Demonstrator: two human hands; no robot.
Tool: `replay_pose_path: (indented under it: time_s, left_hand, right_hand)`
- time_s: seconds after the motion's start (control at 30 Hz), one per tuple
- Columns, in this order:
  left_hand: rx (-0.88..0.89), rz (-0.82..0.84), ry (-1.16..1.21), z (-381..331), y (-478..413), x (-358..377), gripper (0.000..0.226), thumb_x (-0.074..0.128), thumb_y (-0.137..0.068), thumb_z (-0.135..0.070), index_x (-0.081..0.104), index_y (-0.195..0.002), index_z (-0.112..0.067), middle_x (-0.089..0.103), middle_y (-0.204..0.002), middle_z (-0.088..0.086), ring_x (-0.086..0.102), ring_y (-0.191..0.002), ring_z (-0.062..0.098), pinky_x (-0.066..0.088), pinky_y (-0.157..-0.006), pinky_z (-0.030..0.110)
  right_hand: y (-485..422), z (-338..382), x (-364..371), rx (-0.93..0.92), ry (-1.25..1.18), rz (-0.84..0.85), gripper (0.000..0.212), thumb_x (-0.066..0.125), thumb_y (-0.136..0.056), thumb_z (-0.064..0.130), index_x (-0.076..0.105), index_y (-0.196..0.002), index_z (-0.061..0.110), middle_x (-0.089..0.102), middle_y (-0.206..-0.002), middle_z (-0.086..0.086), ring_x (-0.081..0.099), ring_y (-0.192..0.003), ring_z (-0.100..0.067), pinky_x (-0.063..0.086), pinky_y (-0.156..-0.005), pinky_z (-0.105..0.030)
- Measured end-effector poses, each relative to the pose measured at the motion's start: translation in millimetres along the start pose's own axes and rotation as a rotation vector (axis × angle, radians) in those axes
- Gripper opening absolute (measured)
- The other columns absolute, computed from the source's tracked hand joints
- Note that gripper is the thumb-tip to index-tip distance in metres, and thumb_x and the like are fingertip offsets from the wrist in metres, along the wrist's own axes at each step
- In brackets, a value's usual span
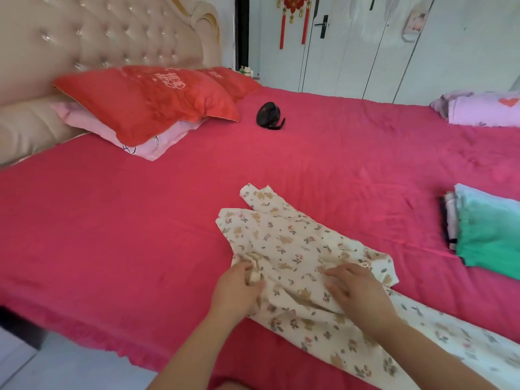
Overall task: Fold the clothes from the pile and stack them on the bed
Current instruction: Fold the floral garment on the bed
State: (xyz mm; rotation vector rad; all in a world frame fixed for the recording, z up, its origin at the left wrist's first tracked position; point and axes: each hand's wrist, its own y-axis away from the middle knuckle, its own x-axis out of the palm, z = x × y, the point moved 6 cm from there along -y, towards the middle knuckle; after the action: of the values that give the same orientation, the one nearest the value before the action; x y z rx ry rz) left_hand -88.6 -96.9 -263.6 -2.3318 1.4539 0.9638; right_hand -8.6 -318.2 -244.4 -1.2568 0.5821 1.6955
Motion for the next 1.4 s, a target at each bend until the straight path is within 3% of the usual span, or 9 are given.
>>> replay_pose_path:
  time_s: [0.13,0.27,0.47,0.77,0.93,1.07,1.17,1.23,1.4]
  left_hand:
    - [0.018,-0.287,0.279,-2,-18,-60,0.034,0.060,-0.088,-0.015,0.055,-0.121,-0.017,0.063,-0.104,0.004,0.058,-0.084,0.018,0.045,-0.075,0.029]
    - [0.104,-0.434,0.063,3,-27,-131,0.036,0.063,-0.086,-0.015,0.058,-0.121,-0.015,0.061,-0.093,0.003,0.057,-0.088,0.023,0.037,-0.074,0.025]
    - [-0.080,0.088,-0.476,61,-32,-116,0.063,0.062,-0.084,-0.013,0.037,-0.142,-0.017,0.047,-0.140,0.006,0.047,-0.125,0.020,0.037,-0.098,0.026]
    - [0.181,-0.074,-0.299,2,-58,-71,0.039,0.050,-0.093,-0.017,0.050,-0.132,-0.020,0.049,-0.135,0.003,0.052,-0.116,0.021,0.044,-0.093,0.032]
    - [0.387,0.021,-0.433,-43,-90,-27,0.032,0.043,-0.098,-0.017,0.054,-0.128,-0.015,0.049,-0.137,0.003,0.043,-0.127,0.019,0.035,-0.104,0.031]
    - [0.415,0.070,-0.456,-58,-117,1,0.038,0.043,-0.096,-0.012,0.047,-0.134,-0.015,0.037,-0.145,0.002,0.043,-0.126,0.020,0.038,-0.099,0.031]
    - [0.353,0.159,-0.516,-57,-132,24,0.064,0.051,-0.092,-0.015,0.020,-0.147,-0.024,0.022,-0.153,0.003,0.042,-0.129,0.022,0.042,-0.097,0.037]
    - [0.307,0.222,-0.602,-50,-140,38,0.071,0.055,-0.090,-0.026,0.013,-0.148,-0.026,0.040,-0.141,0.006,0.051,-0.116,0.023,0.047,-0.088,0.037]
    - [0.263,0.139,-0.698,-42,-150,38,0.022,0.052,-0.092,-0.031,0.057,-0.104,-0.012,0.057,-0.105,0.004,0.054,-0.088,0.019,0.044,-0.074,0.030]
  right_hand:
    - [0,28,0,-0.067,0.015,-0.005,0.044,0.037,-0.089,0.049,0.060,-0.120,0.027,0.057,-0.118,0.007,0.050,-0.114,-0.015,0.037,-0.099,-0.029]
    - [-2,69,11,-0.165,-0.012,0.028,0.050,0.031,-0.091,0.051,0.052,-0.130,0.029,0.054,-0.126,0.010,0.046,-0.119,-0.012,0.033,-0.104,-0.029]
    - [4,88,54,-0.129,0.038,0.340,0.035,0.032,-0.097,0.043,0.062,-0.107,0.028,0.062,-0.099,0.008,0.056,-0.091,-0.010,0.046,-0.087,-0.030]
    - [-37,51,14,-0.014,0.049,0.199,0.028,0.039,-0.097,0.033,0.063,-0.108,0.025,0.064,-0.100,0.007,0.060,-0.081,-0.005,0.050,-0.077,-0.023]
    - [-79,-7,-5,0.105,0.177,0.113,0.030,0.044,-0.095,0.018,0.061,-0.120,0.017,0.058,-0.122,-0.005,0.057,-0.105,-0.020,0.045,-0.087,-0.029]
    - [-106,-36,-7,0.164,0.216,0.095,0.025,0.039,-0.092,0.007,0.064,-0.092,0.002,0.059,-0.095,-0.009,0.055,-0.094,-0.028,0.039,-0.071,-0.032]
    - [-119,-52,2,0.218,0.191,0.148,0.032,0.040,-0.096,0.019,0.052,-0.122,0.004,0.054,-0.120,-0.014,0.051,-0.111,-0.029,0.044,-0.089,-0.034]
    - [-120,-64,19,0.304,0.227,0.303,0.052,0.047,-0.093,0.026,0.032,-0.138,0.004,0.050,-0.125,-0.014,0.053,-0.109,-0.027,0.045,-0.084,-0.033]
    - [-123,-73,13,0.310,0.141,0.170,0.019,0.045,-0.092,0.028,0.050,-0.084,0.011,0.050,-0.071,0.002,0.053,-0.075,-0.021,0.037,-0.059,-0.030]
